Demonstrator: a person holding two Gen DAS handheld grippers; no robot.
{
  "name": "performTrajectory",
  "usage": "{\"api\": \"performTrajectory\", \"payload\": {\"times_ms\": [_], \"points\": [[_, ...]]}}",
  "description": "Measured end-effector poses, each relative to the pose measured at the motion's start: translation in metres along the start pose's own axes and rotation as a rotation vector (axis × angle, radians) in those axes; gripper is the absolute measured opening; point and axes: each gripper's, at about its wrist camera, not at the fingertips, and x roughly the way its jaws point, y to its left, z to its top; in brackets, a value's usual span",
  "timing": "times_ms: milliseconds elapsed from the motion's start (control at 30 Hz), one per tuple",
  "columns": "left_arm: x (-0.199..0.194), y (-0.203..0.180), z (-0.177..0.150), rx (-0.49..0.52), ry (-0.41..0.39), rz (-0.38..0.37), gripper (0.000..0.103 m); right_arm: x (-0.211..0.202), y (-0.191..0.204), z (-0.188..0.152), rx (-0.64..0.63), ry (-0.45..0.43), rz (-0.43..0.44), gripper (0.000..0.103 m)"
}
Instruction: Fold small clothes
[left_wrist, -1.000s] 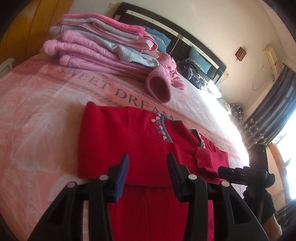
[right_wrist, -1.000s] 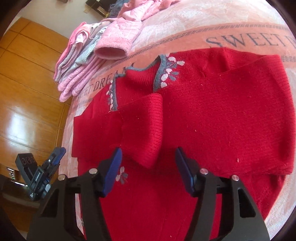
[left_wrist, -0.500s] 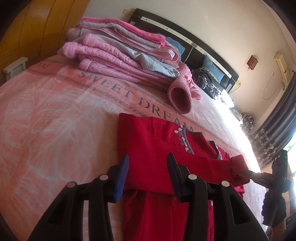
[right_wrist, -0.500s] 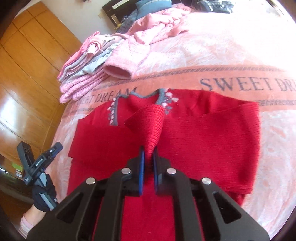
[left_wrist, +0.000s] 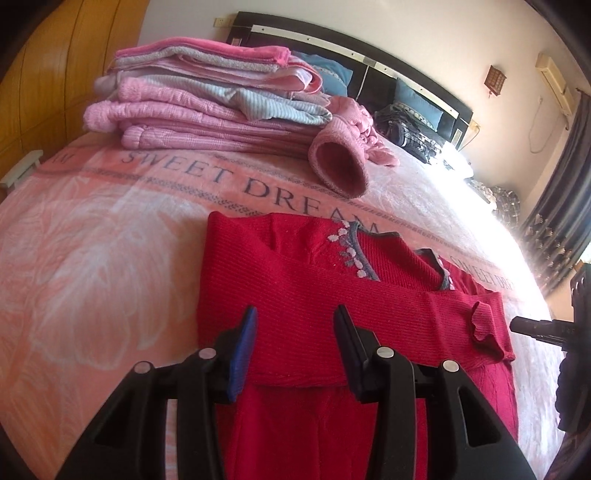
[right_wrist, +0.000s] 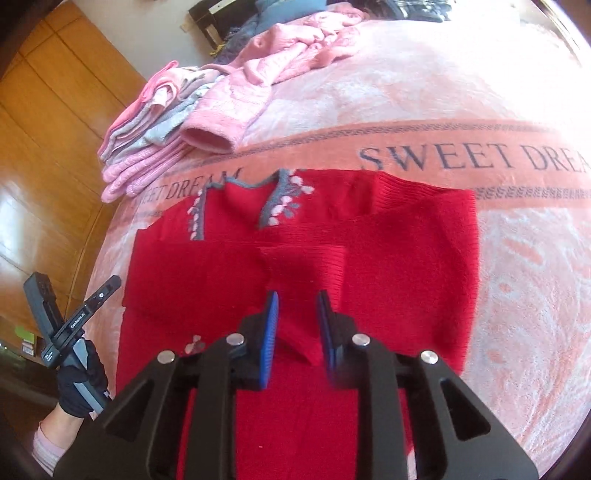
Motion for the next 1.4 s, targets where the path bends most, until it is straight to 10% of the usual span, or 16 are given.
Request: {"api": "performTrajectory", "payload": {"times_ms": [200,333,433,633,767,1200,1400], "points": [[0.029,-0.004,-0.007,-0.031,0.095,-0.031,0.045,0.041,0.051,-0.009,-0.195,0.061,-0.186,0.039],[0.041,-0.001,-0.016,-0.005,0.112,-0.012,0.045,0.059,0.047,-0.017,-0.242,0.087,-0.279,0.029],[0.041,-0.002,-0.016,0.014,0.118,-0.005,0.046,0.048,0.033,-0.013,-0.178,0.068,-0.250,0.004],[0.042,0.000,-0.016,-0.007,0.113,-0.003,0.046,0.001,-0.016,-0.009,0.002,-0.006,-0.149,0.004],[0.042,-0.002,-0.016,-0.017,0.106,0.011,0.046,-0.017,-0.062,-0.019,0.119,0.015,-0.136,0.036],[0.044,-0.017,-0.018,-0.007,0.111,0.022,0.050,0.007,-0.084,-0.019,0.219,0.070,-0.065,0.036],[0.041,-0.016,-0.020,0.003,0.111,0.009,0.050,-0.004,-0.074,-0.012,0.180,0.012,-0.075,0.005]]}}
